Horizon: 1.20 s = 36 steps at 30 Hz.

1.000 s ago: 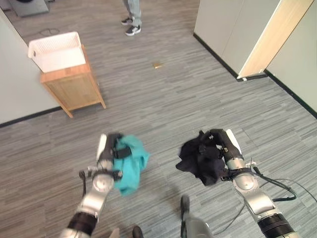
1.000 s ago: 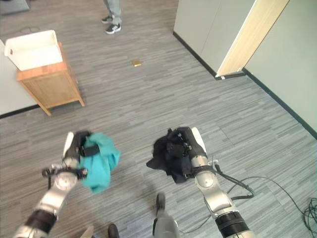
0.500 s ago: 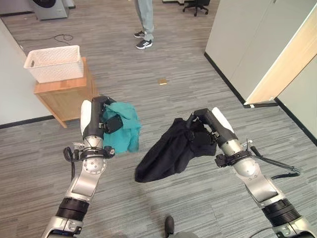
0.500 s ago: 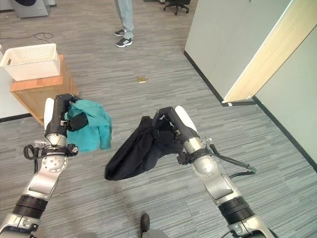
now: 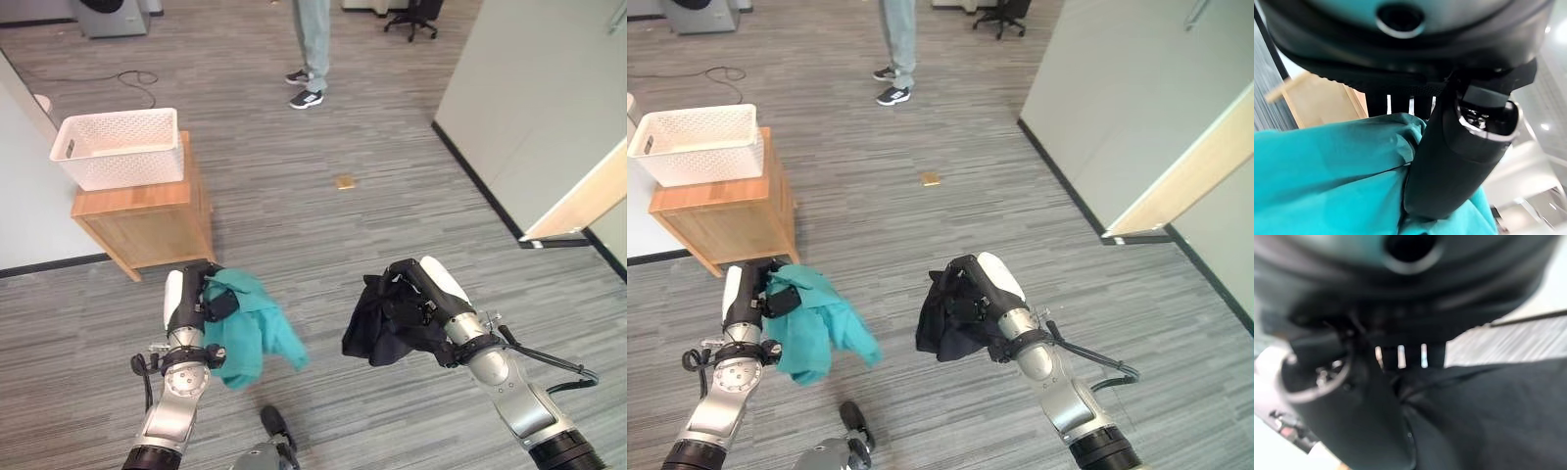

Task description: Pick up bed clothes into laundry basket.

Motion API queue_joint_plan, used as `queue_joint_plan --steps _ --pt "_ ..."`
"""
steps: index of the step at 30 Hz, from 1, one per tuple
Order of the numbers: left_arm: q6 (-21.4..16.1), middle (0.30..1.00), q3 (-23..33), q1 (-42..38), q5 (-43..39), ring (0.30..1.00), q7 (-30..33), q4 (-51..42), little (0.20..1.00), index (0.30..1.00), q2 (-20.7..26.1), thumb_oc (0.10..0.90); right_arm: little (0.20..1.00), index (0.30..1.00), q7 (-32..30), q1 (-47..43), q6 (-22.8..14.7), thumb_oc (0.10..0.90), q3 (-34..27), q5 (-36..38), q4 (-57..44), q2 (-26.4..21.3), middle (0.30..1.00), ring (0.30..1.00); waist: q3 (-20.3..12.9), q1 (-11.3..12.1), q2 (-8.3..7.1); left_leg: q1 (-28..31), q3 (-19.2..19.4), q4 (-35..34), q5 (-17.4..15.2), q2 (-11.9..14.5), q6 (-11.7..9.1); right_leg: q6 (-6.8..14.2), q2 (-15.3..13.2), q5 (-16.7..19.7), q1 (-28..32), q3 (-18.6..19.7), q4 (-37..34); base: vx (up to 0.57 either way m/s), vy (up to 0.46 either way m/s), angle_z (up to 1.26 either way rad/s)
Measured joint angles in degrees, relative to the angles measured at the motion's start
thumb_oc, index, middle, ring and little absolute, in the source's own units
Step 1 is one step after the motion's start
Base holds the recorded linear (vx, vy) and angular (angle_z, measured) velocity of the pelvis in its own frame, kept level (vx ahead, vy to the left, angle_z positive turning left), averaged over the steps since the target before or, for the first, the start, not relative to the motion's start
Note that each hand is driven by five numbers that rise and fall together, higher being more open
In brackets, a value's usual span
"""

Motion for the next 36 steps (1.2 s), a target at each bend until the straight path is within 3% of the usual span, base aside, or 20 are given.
queue_joint_plan --steps 1,2,5,8,10,12,14,16,17,18,19,20,21,23,26,29,32,33,34,36 --pt "0.0 0.300 0.3 -0.1 0.0 0.300 0.0 0.0 0.300 0.300 0.1 0.400 0.300 0.300 0.3 -0.2 0.0 0.400 0.6 -0.1 0.0 0.2 0.300 0.300 0.0 0.8 -0.03 0.7 0.0 -0.2 -0.3 -0.2 0.3 0.0 0.3 0.2 -0.1 -0.1 -1.0 0.37 0.153 0.01" --pt "0.1 0.300 0.5 -0.1 -0.1 0.300 0.1 0.1 0.300 0.300 0.0 0.400 0.300 0.300 0.1 -1.1 0.1 0.400 1.9 -1.0 0.4 0.4 0.300 0.300 0.0 1.9 -0.29 1.6 -0.1 -0.5 -1.8 -0.4 -0.3 2.3 0.1 3.4 -1.2 -0.4 2.3 0.25 0.141 0.06" --pt "-0.1 0.300 -1.2 -0.3 -0.7 0.300 0.0 -0.1 0.300 0.300 -0.1 0.400 0.300 0.300 0.0 -2.5 -0.2 0.400 4.8 -2.7 0.2 2.6 0.300 0.300 0.0 1.8 -0.37 5.8 -3.1 -3.6 -1.4 -0.6 -0.5 4.4 0.4 3.2 -3.4 -1.7 14.4 0.24 0.085 0.39" --pt "0.0 0.300 -2.0 -0.4 -1.9 0.300 0.1 -0.2 0.300 0.300 0.0 0.400 0.300 0.300 -0.1 -5.0 -0.6 0.400 5.4 -3.9 -0.3 4.6 0.300 0.300 -0.3 2.1 -0.92 7.9 -5.7 -6.2 -1.6 -0.5 -0.6 4.2 -1.9 0.9 -9.4 -4.3 27.7 0.26 -0.073 0.39" --pt "0.0 0.300 -2.6 -1.7 -2.4 0.300 0.2 -0.1 0.300 0.300 0.0 0.400 0.300 0.300 -1.1 -5.8 -1.1 0.400 5.0 -4.0 -1.7 4.8 0.300 0.300 0.0 1.4 -0.59 7.8 -9.7 -7.1 -1.1 0.2 -0.8 2.4 -3.3 -3.4 -12.4 -6.9 23.4 0.39 -0.138 0.62" --pt "0.0 0.300 -2.9 -2.1 -2.4 0.300 0.2 -0.2 0.300 0.300 -0.1 0.400 0.300 0.300 -1.2 -5.8 -1.1 0.400 4.8 -4.0 -2.0 4.8 0.300 0.300 0.1 0.2 -0.42 8.0 -13.3 -7.7 -0.4 1.3 -1.9 3.3 -2.2 -3.8 -14.2 -6.0 14.9 0.27 -0.106 0.90" --pt "0.0 0.300 -3.4 -2.2 -2.4 0.300 0.1 0.4 0.300 0.300 0.4 0.400 0.300 0.300 -1.4 -5.7 -1.0 0.400 4.9 -4.0 -1.8 5.1 0.300 0.300 0.3 -1.3 -0.67 8.5 -17.0 -8.7 0.7 2.1 -2.3 3.7 -1.1 0.2 -16.5 -3.8 4.8 0.27 -0.101 1.11" --pt "0.1 0.300 -3.7 -2.2 -2.5 0.300 0.0 1.4 0.300 0.300 0.6 0.400 0.300 0.300 -1.9 -5.6 -0.9 0.400 4.9 -4.0 -1.4 5.6 0.300 0.300 0.7 -2.6 -1.55 8.8 -21.5 -8.7 0.6 2.2 -3.1 4.2 -0.8 6.0 -19.9 2.8 -2.4 0.36 -0.078 1.22" --pt "0.2 0.300 -3.7 -2.0 -2.4 0.300 0.0 1.4 0.300 0.300 1.1 0.400 0.300 0.300 -1.9 -5.3 -0.9 0.400 4.9 -4.0 -1.3 6.0 0.300 0.300 1.1 -2.8 -2.42 9.4 -23.6 -8.7 0.5 2.1 -3.4 4.4 -0.6 9.0 -22.0 5.3 -2.4 0.33 -0.036 1.09" --pt "0.2 0.300 -3.7 -2.1 -2.4 0.300 0.0 1.5 0.300 0.300 1.6 0.400 0.300 0.300 -2.1 -5.1 -0.9 0.400 4.8 -4.0 -1.2 6.5 0.300 0.300 1.4 -2.8 -2.95 9.7 -25.6 -8.7 0.4 2.1 -3.6 4.4 -0.2 10.0 -22.6 7.3 -2.4 0.26 -0.016 1.38" --pt "0.2 0.300 -4.0 -2.1 -2.3 0.300 -0.1 1.4 0.300 0.300 3.1 0.400 0.300 0.300 -2.2 -3.9 -1.0 0.400 4.5 -4.1 -0.7 7.7 0.300 0.300 1.2 -3.6 -4.47 9.8 -28.1 -8.8 0.4 2.2 -5.0 4.1 0.9 9.7 -22.9 11.0 -2.4 0.14 0.002 1.72" --pt "0.1 0.300 -4.4 -2.1 -2.3 0.300 -0.2 1.2 0.300 0.300 6.1 0.400 0.300 0.300 -2.3 -2.6 -1.0 0.400 4.3 -4.1 0.2 9.3 0.300 0.300 0.0 -4.1 -8.56 9.8 -28.4 -8.5 1.1 0.7 -7.8 3.6 0.3 6.7 -22.8 13.8 -2.3 0.19 0.007 1.81" --pt "0.1 0.300 -4.2 -2.3 -2.3 0.300 -0.2 1.5 0.300 0.300 6.8 0.400 0.300 0.300 -2.4 -2.6 -1.0 0.400 4.0 -4.2 1.4 10.1 0.300 0.300 0.2 -4.2 -9.73 9.3 -28.5 -6.7 0.8 0.7 -9.9 4.3 -0.1 11.0 -22.3 14.3 -1.7 0.14 0.031 1.36" --pt "0.2 0.300 -3.9 -1.0 -2.3 0.300 -0.4 1.2 0.300 0.300 7.2 0.400 0.300 0.300 -2.6 -1.5 -0.5 0.400 2.2 -4.3 4.1 10.7 0.300 0.300 0.8 -2.9 -7.92 5.2 -26.3 2.2 -4.2 3.9 -10.0 3.8 2.9 10.0 -20.6 13.6 -1.9 0.06 0.019 0.67" --pt "0.3 0.300 -3.3 -0.5 -2.2 0.300 -1.6 1.3 0.300 0.300 7.8 0.400 0.300 0.300 -2.9 -0.2 0.7 0.400 -0.5 -4.5 4.9 9.7 0.300 0.300 1.9 -3.0 -5.60 8.0 -27.7 -2.7 -2.4 4.9 -13.5 2.0 4.4 11.1 -19.5 12.5 -1.8 0.08 -0.021 0.26" --pt "0.4 0.300 -2.1 0.5 -2.2 0.300 -2.7 1.4 0.300 0.300 8.4 0.400 0.300 0.300 -2.9 0.0 0.8 0.400 -1.6 -4.5 4.9 8.9 0.300 0.300 2.8 -4.4 -4.33 13.3 -27.4 -8.0 -0.6 4.7 -13.7 2.0 4.6 11.1 -16.7 12.6 -1.8 0.05 -0.005 0.00" --pt "0.3 0.300 -2.0 0.4 -2.2 0.300 -3.0 1.4 0.300 0.300 9.1 0.400 0.300 0.300 -3.0 1.8 0.8 0.400 -4.4 -3.8 4.7 8.9 0.300 0.300 3.3 -5.0 -3.51 15.9 -27.2 -8.6 -0.7 4.7 -13.4 2.5 4.9 10.7 -16.0 12.4 1.3 0.05 -0.019 0.02" --pt "0.3 0.300 -1.8 0.5 -2.3 0.300 -3.4 1.4 0.300 0.300 9.1 0.400 0.300 0.300 -3.0 2.2 0.8 0.400 -5.2 -3.3 4.7 9.0 0.300 0.300 3.8 -5.4 -2.67 16.4 -28.0 -8.6 -1.0 4.6 -13.0 3.3 4.8 10.1 -16.1 12.3 2.8 0.07 -0.030 0.19" --pt "0.3 0.300 0.4 3.2 -2.3 0.300 -4.0 1.2 0.300 0.300 9.0 0.400 0.300 0.300 -2.9 3.9 0.9 0.400 -6.9 -1.2 4.6 9.6 0.300 0.300 1.5 -5.6 -3.71 15.7 -27.9 -8.9 -1.2 1.8 -12.6 3.3 2.0 9.4 -14.4 11.9 -1.9 -0.08 -0.061 0.16" --pt "-1.1 0.300 -0.1 5.0 -13.9 0.300 -9.2 1.6 0.300 0.300 7.3 0.400 0.300 0.300 -3.2 6.0 -0.5 0.400 -8.5 -0.7 7.8 10.2 0.300 0.300 1.1 -5.6 -3.67 14.7 -27.2 -6.5 -0.5 1.7 -12.3 2.7 0.5 9.0 -13.8 9.3 -1.9 -0.27 -0.052 0.23"
